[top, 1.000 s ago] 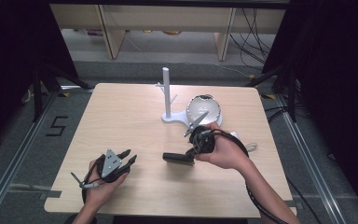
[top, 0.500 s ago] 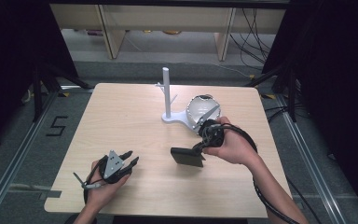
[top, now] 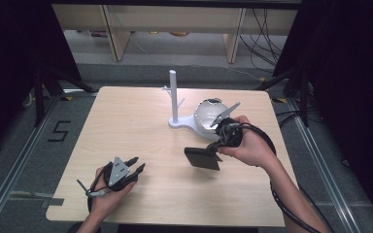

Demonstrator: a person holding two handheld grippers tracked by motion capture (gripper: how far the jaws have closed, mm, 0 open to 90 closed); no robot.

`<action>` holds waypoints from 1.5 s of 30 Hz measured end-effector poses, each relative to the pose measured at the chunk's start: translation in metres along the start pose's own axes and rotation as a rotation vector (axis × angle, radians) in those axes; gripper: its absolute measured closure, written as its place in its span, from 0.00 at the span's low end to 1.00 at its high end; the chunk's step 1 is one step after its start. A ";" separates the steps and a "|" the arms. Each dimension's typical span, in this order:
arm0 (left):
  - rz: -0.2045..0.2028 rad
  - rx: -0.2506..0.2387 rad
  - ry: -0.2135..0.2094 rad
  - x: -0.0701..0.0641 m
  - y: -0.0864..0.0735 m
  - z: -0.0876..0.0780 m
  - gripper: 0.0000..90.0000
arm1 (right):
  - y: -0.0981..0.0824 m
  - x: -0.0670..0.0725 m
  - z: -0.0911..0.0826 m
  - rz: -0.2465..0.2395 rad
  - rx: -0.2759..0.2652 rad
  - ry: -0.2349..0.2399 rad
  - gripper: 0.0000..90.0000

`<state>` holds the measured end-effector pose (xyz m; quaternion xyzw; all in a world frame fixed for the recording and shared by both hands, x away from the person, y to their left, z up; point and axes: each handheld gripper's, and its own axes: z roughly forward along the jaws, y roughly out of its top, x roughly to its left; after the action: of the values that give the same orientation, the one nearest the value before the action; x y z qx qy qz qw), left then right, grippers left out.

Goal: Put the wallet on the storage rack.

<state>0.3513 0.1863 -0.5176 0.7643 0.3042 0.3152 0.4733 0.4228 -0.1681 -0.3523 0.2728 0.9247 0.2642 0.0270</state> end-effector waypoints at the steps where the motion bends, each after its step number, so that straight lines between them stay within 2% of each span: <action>1: -0.001 -0.007 -0.004 0.000 0.000 0.001 0.69 | 0.000 0.000 -0.002 0.020 -0.002 0.003 0.96; 3: -0.002 -0.009 -0.005 0.000 0.000 0.001 0.69 | -0.001 0.000 -0.004 0.042 0.002 0.001 0.96; 4: -0.002 -0.002 -0.001 0.000 0.000 0.000 0.69 | -0.001 -0.003 -0.005 0.015 -0.014 -0.006 0.96; 5: -0.025 0.010 0.006 -0.002 -0.001 -0.001 0.69 | -0.001 -0.003 -0.006 0.030 -0.012 -0.013 0.96; 6: -0.027 0.008 0.006 -0.002 -0.001 -0.001 0.69 | -0.001 -0.002 -0.007 0.044 -0.012 -0.008 0.96; 7: -0.007 0.001 0.000 0.000 -0.001 0.000 0.69 | -0.002 -0.004 -0.008 0.036 -0.015 -0.014 0.96; 8: -0.008 -0.002 -0.001 0.000 -0.001 0.000 0.69 | -0.002 -0.005 -0.009 0.028 -0.018 -0.020 0.96; 11: -0.013 -0.006 -0.003 0.000 -0.002 0.001 0.69 | -0.002 -0.005 -0.013 0.063 -0.023 -0.021 0.96; 12: -0.011 -0.003 -0.004 0.000 -0.002 0.001 0.69 | -0.002 -0.007 -0.014 0.052 -0.032 -0.021 0.96; 17: -0.017 -0.012 -0.010 -0.001 -0.003 0.002 0.69 | -0.002 -0.011 -0.019 0.056 -0.053 -0.041 0.96; 18: -0.017 -0.006 -0.008 -0.001 -0.003 0.002 0.69 | -0.002 -0.010 -0.020 0.076 -0.043 -0.043 0.96; 19: -0.017 -0.003 -0.009 -0.001 -0.003 0.002 0.69 | -0.002 -0.012 -0.020 0.055 -0.054 -0.043 0.96; 24: -0.020 -0.002 -0.014 -0.001 -0.004 0.003 0.69 | -0.002 -0.014 -0.024 0.082 -0.055 -0.055 0.96; 25: -0.020 -0.001 -0.011 -0.001 -0.004 0.003 0.69 | -0.002 -0.016 -0.024 0.055 -0.067 -0.052 0.96; 26: -0.020 -0.001 -0.011 -0.001 -0.004 0.003 0.69 | -0.002 -0.016 -0.024 0.055 -0.067 -0.052 0.96; 27: -0.019 0.004 -0.013 -0.001 -0.004 0.002 0.69 | -0.002 -0.017 -0.026 0.081 -0.058 -0.056 0.96; 29: -0.017 0.005 -0.013 -0.001 -0.004 0.002 0.69 | -0.002 -0.018 -0.027 0.069 -0.068 -0.062 0.96; 30: -0.018 -0.002 -0.016 -0.001 -0.004 0.003 0.69 | -0.001 -0.018 -0.027 0.091 -0.060 -0.048 0.96; 31: -0.017 -0.001 -0.016 -0.001 -0.004 0.003 0.69 | -0.001 -0.020 -0.027 0.063 -0.077 -0.065 0.96; 32: -0.016 0.000 -0.016 -0.001 -0.004 0.003 0.69 | -0.001 -0.019 -0.028 0.096 -0.067 -0.057 0.96; 33: -0.016 0.000 -0.016 -0.001 -0.004 0.003 0.69 | -0.001 -0.022 -0.029 0.071 -0.080 -0.070 0.96; 34: -0.016 0.000 -0.016 -0.001 -0.004 0.003 0.69 | -0.001 -0.022 -0.029 0.071 -0.080 -0.070 0.96; 35: -0.016 0.001 -0.016 -0.001 -0.004 0.004 0.69 | 0.000 -0.023 -0.031 0.098 -0.075 -0.067 0.96; 36: -0.015 0.001 -0.015 -0.001 -0.004 0.004 0.69 | 0.000 -0.024 -0.032 0.105 -0.076 -0.073 0.96; 40: -0.015 0.002 -0.016 -0.001 -0.004 0.004 0.69 | 0.001 -0.029 -0.034 0.086 -0.101 -0.073 0.96; 41: -0.014 0.000 -0.014 -0.002 -0.004 0.004 0.69 | 0.002 -0.032 -0.035 0.067 -0.115 -0.081 0.96; 42: -0.014 0.005 -0.012 -0.002 -0.004 0.003 0.69 | 0.002 -0.033 -0.035 0.072 -0.119 -0.076 0.96; 43: -0.013 0.010 -0.015 -0.001 -0.004 0.003 0.69 | 0.002 -0.032 -0.036 0.100 -0.109 -0.088 0.96; 44: -0.012 0.006 -0.016 -0.001 -0.004 0.003 0.69 | 0.002 -0.034 -0.036 0.085 -0.125 -0.080 0.96; 45: -0.015 0.002 -0.017 -0.001 -0.004 0.004 0.69 | 0.002 -0.035 -0.036 0.078 -0.133 -0.093 0.96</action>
<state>0.3526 0.1848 -0.5226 0.7650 0.3061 0.3050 0.4774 0.4469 -0.2022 -0.3233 0.3182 0.8916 0.3128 0.0775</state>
